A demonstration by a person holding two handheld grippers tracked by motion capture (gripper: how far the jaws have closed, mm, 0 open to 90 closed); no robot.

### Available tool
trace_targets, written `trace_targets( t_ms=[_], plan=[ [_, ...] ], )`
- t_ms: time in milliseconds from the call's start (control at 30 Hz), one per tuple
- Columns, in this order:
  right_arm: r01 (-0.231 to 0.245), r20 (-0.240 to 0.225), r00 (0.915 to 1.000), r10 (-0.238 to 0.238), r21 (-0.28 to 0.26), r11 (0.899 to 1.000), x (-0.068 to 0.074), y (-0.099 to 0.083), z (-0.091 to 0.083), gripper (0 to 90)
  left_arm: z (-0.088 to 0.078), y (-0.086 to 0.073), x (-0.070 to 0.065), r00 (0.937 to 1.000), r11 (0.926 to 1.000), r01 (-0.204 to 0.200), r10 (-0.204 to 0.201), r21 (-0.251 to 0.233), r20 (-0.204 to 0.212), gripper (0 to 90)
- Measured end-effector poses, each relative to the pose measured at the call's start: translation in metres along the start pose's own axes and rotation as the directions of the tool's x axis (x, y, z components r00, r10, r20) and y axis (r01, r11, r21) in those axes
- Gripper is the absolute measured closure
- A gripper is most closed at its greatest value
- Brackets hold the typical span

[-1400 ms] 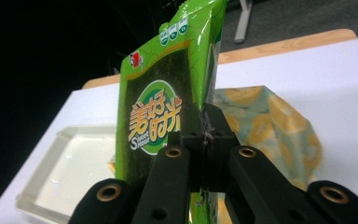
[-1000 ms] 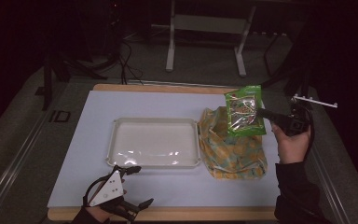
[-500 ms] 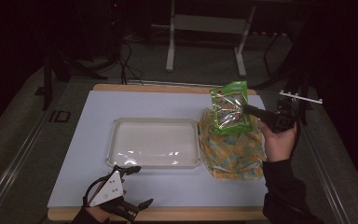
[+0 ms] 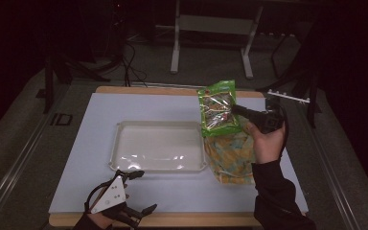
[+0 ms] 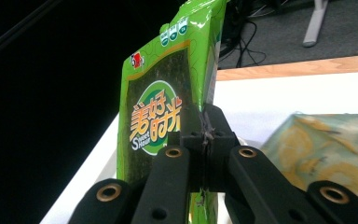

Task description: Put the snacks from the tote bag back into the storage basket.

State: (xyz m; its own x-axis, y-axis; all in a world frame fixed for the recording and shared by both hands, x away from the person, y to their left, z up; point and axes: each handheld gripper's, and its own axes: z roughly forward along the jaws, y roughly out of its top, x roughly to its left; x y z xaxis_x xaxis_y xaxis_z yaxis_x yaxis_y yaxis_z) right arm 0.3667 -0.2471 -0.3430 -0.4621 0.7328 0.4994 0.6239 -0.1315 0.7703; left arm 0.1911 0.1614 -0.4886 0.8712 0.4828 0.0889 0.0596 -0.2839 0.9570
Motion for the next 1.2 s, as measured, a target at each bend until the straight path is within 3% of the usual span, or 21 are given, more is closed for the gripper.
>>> trace_targets(
  t_ms=[733,1200],
  plan=[
    [-0.011,-0.054,0.9985,0.010,-0.009,1.000,0.026,-0.019,0.043,88.8,-0.001,0.001,-0.001,0.9999,1.0000,0.006,-0.006,-0.007,-0.011,0.4],
    [-0.063,-0.080,0.9949,0.062,-0.021,0.998,0.027,-0.037,0.066,88.7,-0.004,0.002,0.000,0.9994,0.9997,0.007,-0.008,-0.023,-0.033,0.3]
  ],
)
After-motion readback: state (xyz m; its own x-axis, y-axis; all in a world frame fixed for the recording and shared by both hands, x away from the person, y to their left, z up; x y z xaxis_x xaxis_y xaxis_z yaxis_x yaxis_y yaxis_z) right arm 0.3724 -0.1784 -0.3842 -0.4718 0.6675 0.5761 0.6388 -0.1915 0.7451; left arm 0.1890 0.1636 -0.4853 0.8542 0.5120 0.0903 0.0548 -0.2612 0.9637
